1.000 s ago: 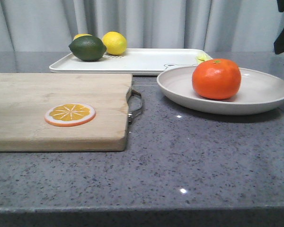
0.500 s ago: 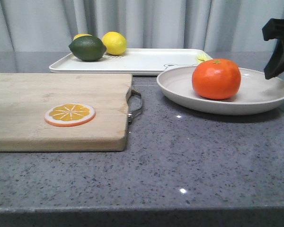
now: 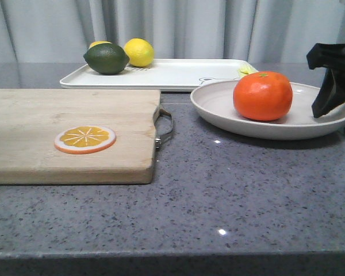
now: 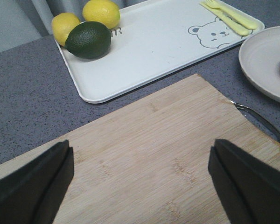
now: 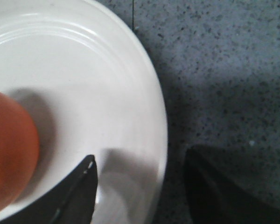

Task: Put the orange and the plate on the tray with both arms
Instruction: 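Grip the white plate rim with the right gripper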

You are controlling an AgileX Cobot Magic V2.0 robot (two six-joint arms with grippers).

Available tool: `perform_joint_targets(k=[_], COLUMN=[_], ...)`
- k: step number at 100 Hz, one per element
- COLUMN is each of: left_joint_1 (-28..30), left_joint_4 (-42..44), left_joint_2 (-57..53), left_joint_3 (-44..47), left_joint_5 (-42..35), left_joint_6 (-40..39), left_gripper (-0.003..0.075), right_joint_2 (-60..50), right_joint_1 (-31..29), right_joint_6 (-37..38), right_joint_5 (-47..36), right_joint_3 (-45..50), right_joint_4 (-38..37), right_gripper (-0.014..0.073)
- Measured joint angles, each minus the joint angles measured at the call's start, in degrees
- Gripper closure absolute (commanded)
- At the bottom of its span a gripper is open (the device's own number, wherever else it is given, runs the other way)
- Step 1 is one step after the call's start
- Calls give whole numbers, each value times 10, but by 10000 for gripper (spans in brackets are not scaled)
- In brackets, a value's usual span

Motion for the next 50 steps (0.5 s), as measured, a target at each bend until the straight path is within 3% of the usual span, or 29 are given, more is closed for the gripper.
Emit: perform_joint_targets(k=[50], left_joint_1=[0], left_joint_4=[0], left_joint_2=[0], left_joint_3=[0], left_joint_5=[3], left_joint_6=[0], left_gripper=[155], right_joint_2=[2], right_joint_1=[0], right_joint_6=[4], right_joint_5=[2], right_joint_3=[-5], right_joint_4=[28], right_gripper=[598])
